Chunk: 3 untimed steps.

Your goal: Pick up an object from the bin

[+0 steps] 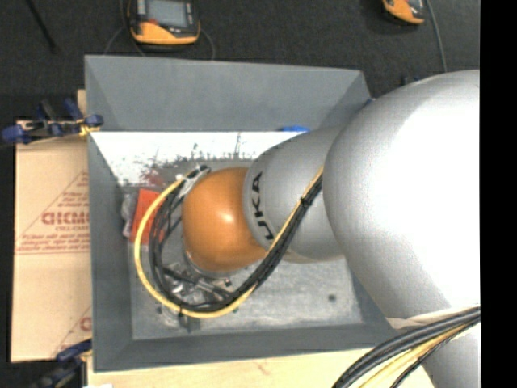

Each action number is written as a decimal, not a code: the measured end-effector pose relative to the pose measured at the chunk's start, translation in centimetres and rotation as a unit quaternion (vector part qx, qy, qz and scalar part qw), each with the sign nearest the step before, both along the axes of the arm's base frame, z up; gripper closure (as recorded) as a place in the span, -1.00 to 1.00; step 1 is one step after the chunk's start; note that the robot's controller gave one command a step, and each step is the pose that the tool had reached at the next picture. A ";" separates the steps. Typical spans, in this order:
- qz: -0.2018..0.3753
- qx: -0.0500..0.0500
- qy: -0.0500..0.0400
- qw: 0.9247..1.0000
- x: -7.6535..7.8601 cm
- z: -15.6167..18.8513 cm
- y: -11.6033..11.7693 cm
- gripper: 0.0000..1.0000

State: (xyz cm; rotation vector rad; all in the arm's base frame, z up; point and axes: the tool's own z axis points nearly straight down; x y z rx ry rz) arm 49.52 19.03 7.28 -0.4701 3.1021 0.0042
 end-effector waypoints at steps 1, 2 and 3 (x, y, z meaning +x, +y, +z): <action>-0.019 0.002 0.001 1.000 0.9 0.0 -0.4 1.00; -0.102 0.000 -0.001 0.995 1.8 5.3 -0.7 1.00; -0.113 0.001 -0.002 0.994 0.5 15.4 1.2 1.00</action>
Offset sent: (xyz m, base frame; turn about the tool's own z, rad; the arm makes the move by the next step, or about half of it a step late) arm 0.0091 -0.0066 -0.0021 0.0421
